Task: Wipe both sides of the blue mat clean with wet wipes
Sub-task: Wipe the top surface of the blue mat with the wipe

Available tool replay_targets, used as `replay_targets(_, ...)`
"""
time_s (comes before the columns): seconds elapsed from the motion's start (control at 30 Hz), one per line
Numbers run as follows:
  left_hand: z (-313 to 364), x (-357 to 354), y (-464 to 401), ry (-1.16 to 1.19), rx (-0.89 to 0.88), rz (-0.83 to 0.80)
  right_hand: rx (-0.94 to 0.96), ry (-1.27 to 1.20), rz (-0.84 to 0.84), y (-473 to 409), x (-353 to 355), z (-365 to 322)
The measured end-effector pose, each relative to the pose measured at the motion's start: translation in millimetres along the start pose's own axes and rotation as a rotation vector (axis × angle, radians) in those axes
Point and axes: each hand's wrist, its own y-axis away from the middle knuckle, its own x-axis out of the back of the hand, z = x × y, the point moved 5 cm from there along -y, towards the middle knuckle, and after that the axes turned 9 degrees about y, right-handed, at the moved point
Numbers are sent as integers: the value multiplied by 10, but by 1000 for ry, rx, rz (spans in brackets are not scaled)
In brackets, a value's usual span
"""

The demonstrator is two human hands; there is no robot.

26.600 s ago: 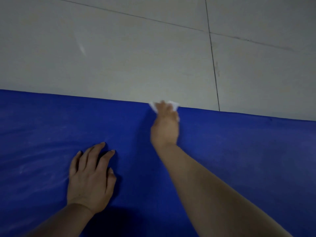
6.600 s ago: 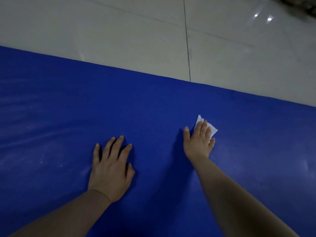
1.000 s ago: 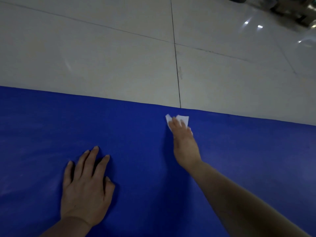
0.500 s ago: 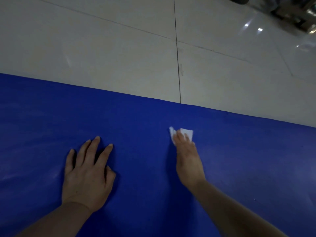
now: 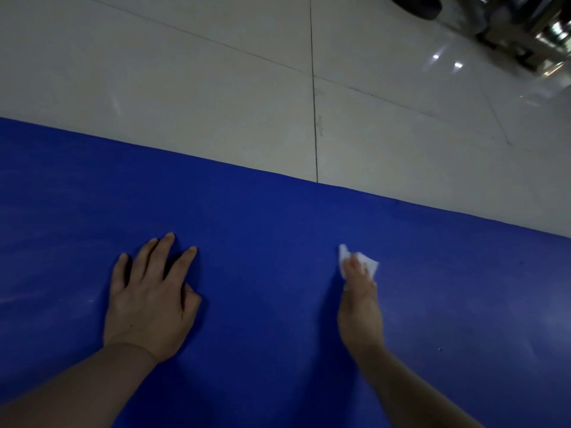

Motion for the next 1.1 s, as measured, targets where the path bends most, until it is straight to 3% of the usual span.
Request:
replay_targets(0.07, 7, -1, -2, 3, 0, 3, -202, -21, 54, -30, 105, 273)
replay_targets(0.1, 5, -4, -3, 5, 1, 2, -210, -2, 46, 6, 98, 265)
replay_targets(0.23, -5, -9, 6, 10, 7, 4, 138, 23, -129, 448, -121, -217)
replay_targets(0.3, -4, -7, 9, 16, 7, 7, 248, 12, -121, 500, -117, -190)
replay_targets(0.33, -6, -8, 7, 18, 5, 10, 195, -2, -78, 421, -54, -48)
replay_targets(0.43, -17, -12, 3, 11, -3, 21, -192, -9, -23, 196, 167, 522)
replay_targets(0.47, -20, -13, 3, 7, -4, 23, -218, 5, -39, 193, 200, 567)
replay_targets(0.63, -26, -26, -2, 9, -7, 36, 134, 25, -286, 542, -23, 101)
replay_targets(0.93, -37, -25, -7, 23, -15, 32, 159, 159, -520, 415, -54, 122)
replay_targets(1.1, 12, -41, 17, 18, -51, 81, 157, 109, -516, 426, -36, 114)
